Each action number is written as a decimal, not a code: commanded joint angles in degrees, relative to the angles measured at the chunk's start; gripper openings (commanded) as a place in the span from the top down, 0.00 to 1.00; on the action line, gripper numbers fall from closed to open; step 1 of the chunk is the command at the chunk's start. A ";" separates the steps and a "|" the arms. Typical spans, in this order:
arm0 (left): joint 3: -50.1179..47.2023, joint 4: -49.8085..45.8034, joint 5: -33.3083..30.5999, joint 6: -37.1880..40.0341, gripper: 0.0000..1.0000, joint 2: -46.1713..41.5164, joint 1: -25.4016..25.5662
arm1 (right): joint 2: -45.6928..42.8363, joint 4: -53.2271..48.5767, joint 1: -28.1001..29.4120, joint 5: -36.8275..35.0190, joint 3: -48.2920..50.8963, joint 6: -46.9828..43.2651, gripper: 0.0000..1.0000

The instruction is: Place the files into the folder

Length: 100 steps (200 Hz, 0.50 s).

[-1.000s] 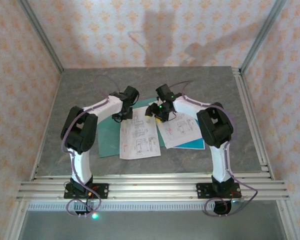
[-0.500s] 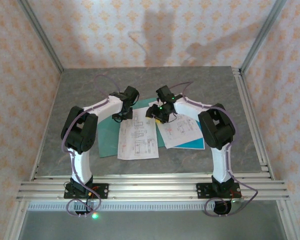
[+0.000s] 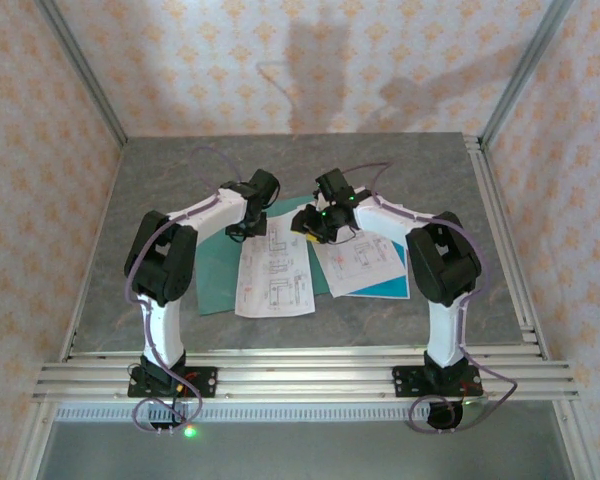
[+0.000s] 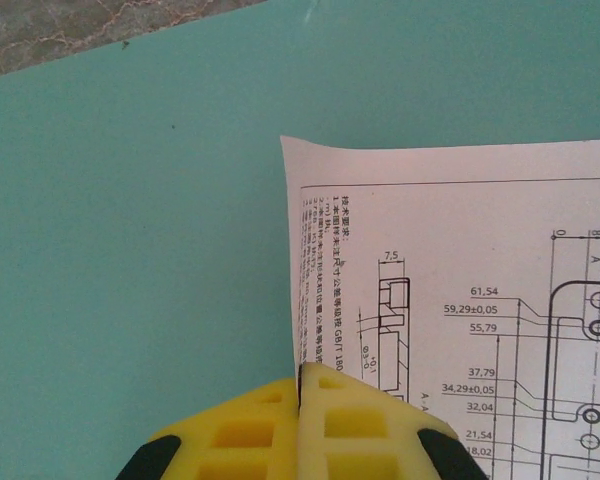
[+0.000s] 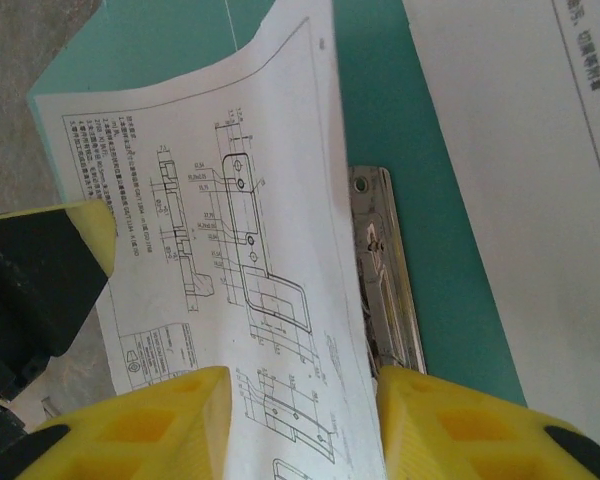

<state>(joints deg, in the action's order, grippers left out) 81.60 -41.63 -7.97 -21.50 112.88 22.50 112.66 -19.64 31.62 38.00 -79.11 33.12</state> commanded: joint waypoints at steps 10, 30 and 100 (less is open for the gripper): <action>1.37 -2.28 -1.11 -0.11 1.00 0.59 0.17 | 0.27 1.39 0.22 1.87 0.54 -1.13 0.62; 1.62 -2.49 -1.21 -0.08 1.00 0.75 0.16 | -0.07 2.05 0.20 2.41 1.31 -1.22 0.67; 3.08 -3.28 -1.04 0.17 1.00 1.06 0.17 | 1.22 -3.39 1.20 -0.33 -0.54 -6.33 0.79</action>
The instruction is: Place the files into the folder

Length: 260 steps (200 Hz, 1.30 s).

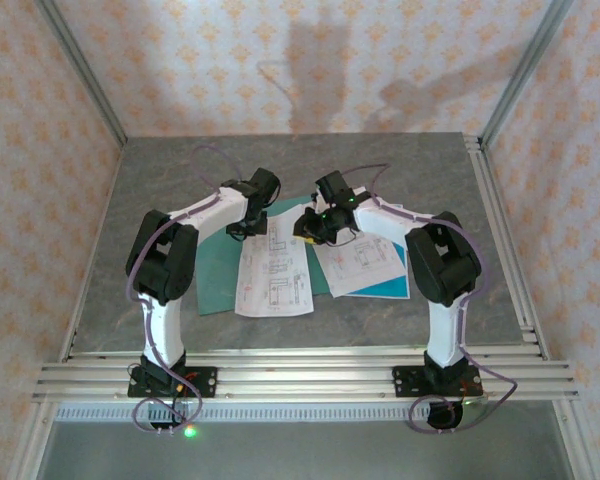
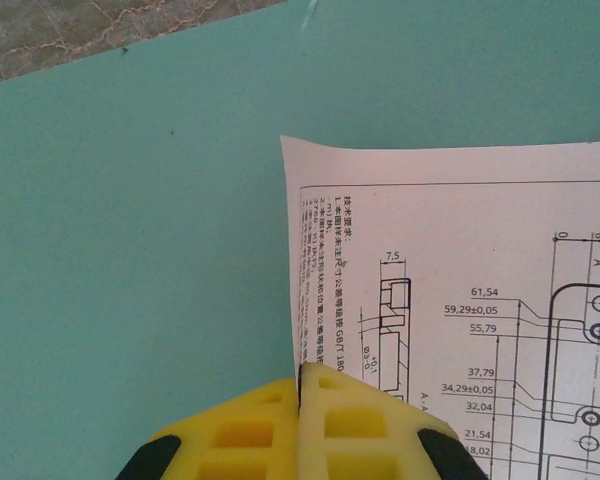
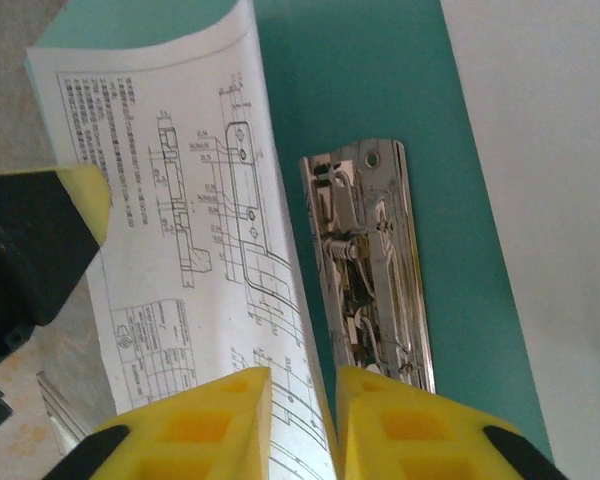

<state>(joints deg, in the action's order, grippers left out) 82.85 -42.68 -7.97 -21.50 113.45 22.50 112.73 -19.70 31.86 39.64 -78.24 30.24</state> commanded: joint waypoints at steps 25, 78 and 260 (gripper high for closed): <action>2.22 -2.58 -0.93 0.19 1.00 0.75 0.17 | 1.57 -5.79 2.01 -3.74 -2.59 -5.68 0.82; 1.75 -4.33 -3.84 -2.05 0.97 -6.10 0.43 | -0.63 -8.08 2.47 -11.04 -3.22 -8.72 1.00; -41.97 -2.56 15.38 -21.62 1.00 -38.90 -21.29 | -16.14 -11.30 3.01 -29.65 -7.53 -26.18 1.00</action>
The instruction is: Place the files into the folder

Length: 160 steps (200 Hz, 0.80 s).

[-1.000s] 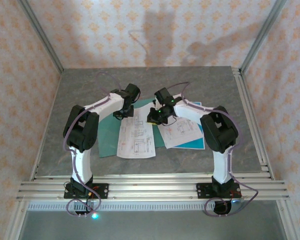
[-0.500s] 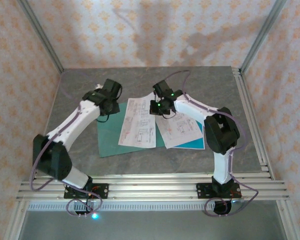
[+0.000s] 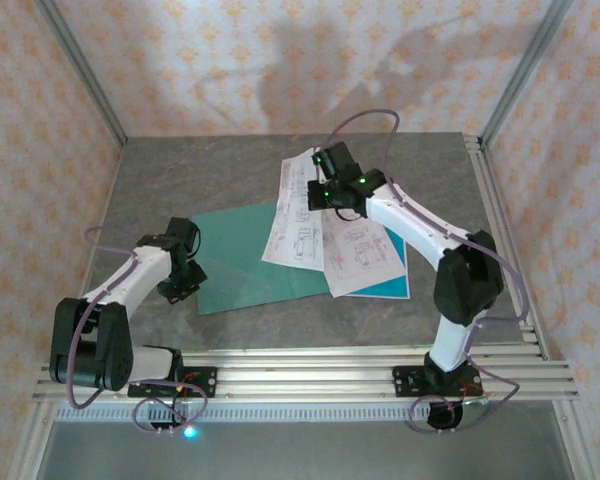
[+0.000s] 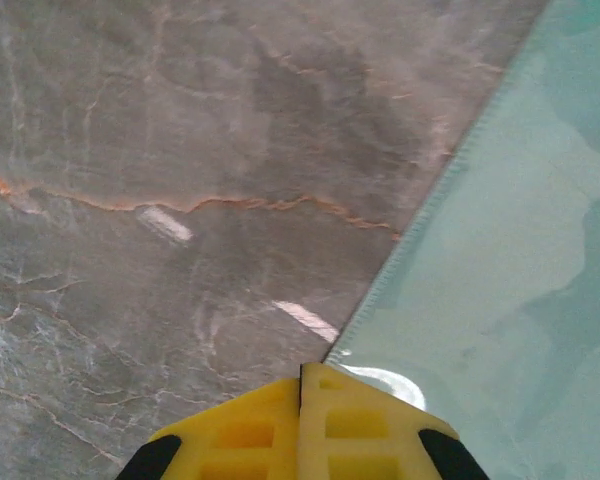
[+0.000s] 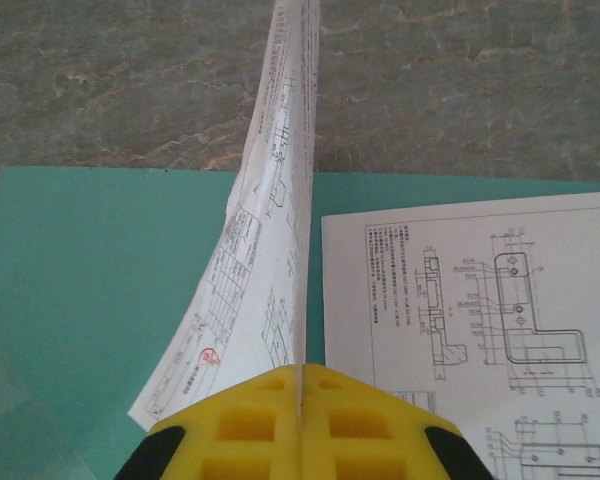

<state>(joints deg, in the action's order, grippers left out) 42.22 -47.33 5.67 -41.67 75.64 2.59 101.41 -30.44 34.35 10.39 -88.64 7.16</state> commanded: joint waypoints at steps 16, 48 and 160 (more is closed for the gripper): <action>-1.73 2.89 1.95 -1.53 1.00 -0.34 -1.62 | -7.23 -0.59 1.03 0.30 5.25 -3.50 1.00; -2.07 4.45 2.29 -2.10 1.00 1.11 -1.74 | -10.69 -0.57 3.87 -1.19 9.30 -4.14 1.00; -1.99 2.68 -0.61 -1.66 1.00 0.09 -1.78 | -12.36 6.39 5.91 3.52 13.75 3.24 1.00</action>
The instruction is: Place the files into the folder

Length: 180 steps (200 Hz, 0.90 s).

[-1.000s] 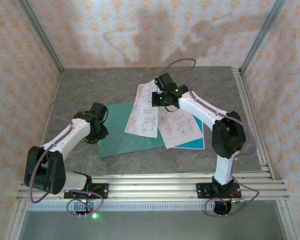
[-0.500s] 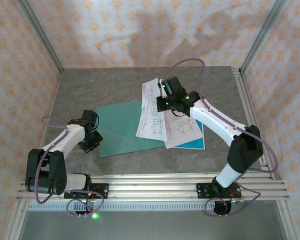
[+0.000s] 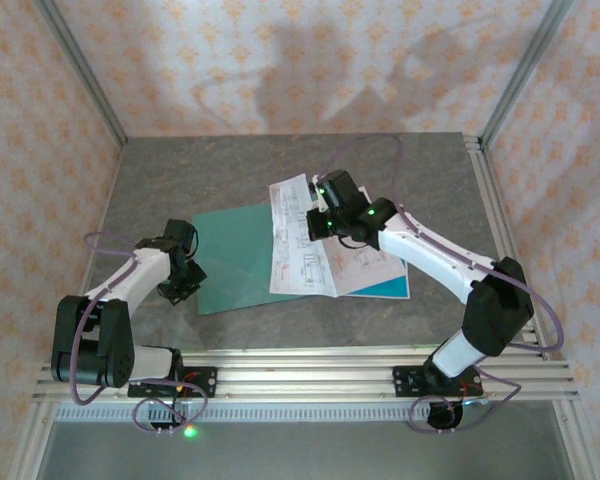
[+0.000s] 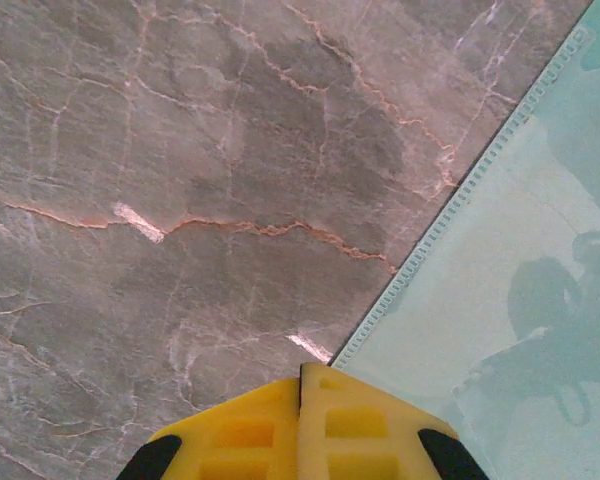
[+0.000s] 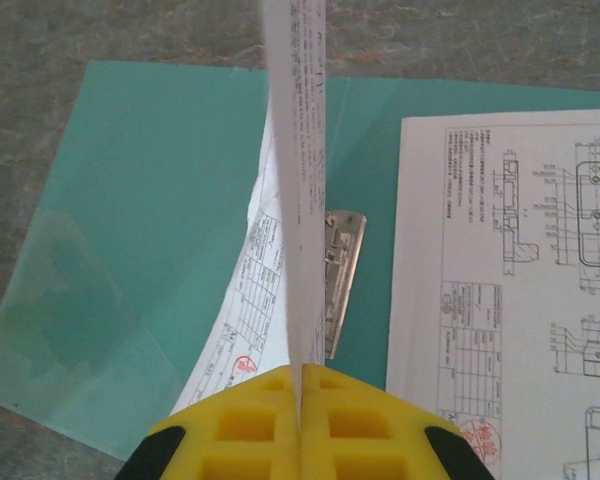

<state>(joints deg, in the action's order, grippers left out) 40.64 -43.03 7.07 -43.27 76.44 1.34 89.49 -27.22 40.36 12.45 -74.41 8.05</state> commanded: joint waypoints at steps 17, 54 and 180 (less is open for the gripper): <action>-0.39 -1.73 -2.49 0.13 1.00 -0.67 -0.64 | 0.90 3.74 -0.10 2.67 -1.33 3.03 1.00; -0.76 -1.62 -2.75 0.64 1.00 -0.18 -1.25 | 3.16 5.31 -0.08 5.59 -2.24 4.73 1.00; -1.61 7.51 6.02 3.62 1.00 9.68 -6.71 | 18.53 5.27 -2.39 25.38 -15.54 4.43 1.00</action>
<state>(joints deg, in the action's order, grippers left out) 39.70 -41.60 9.21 -41.23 81.49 -5.32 105.01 -22.17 38.04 32.03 -85.19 13.04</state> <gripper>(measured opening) 0.044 0.041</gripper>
